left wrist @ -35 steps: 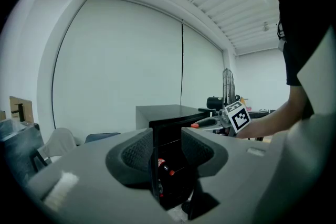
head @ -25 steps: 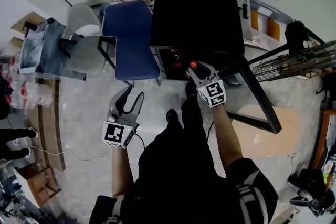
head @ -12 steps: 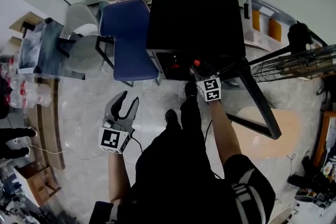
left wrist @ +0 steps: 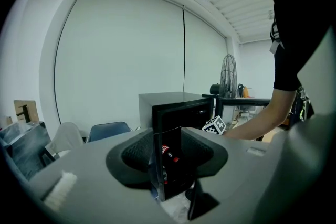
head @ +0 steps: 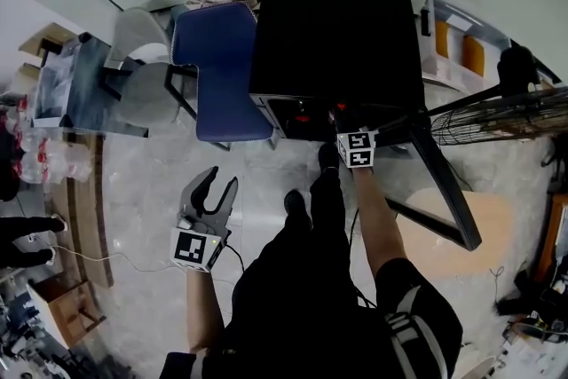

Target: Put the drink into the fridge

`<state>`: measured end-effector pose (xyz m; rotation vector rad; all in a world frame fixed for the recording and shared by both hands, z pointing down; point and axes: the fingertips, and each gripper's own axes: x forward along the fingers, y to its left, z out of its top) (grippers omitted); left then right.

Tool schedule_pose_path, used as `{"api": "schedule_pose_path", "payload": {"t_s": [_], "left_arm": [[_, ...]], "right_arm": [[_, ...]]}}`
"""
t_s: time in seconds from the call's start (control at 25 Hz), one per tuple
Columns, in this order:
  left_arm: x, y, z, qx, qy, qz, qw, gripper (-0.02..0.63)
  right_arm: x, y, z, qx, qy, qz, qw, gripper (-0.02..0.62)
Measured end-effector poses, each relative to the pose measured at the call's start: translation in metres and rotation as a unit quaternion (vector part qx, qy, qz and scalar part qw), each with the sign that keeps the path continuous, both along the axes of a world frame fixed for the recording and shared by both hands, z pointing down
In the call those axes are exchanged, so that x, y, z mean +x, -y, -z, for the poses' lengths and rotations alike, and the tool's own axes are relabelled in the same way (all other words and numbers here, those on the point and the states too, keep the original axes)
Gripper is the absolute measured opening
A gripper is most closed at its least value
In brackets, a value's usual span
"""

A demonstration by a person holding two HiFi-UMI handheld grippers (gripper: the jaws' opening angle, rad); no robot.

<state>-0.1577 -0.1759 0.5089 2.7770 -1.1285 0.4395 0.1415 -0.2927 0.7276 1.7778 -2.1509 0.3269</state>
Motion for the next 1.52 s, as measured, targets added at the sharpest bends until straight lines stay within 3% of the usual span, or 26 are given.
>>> {"api": "schedule_pose_path", "payload": {"t_s": [0.84, 1.52], "left_arm": [[0.002, 0.004, -0.019, -0.016, 0.021, 0.009, 0.9996, 0.166], [0.005, 0.0, -0.023, -0.016, 0.015, 0.002, 0.9998, 0.164]], "right_arm": [[0.024, 0.037, -0.028, 0.023, -0.003, -0.043, 0.999, 0.135], [0.022, 0.029, -0.029, 0.029, -0.017, -0.058, 0.998, 0.143]]}}
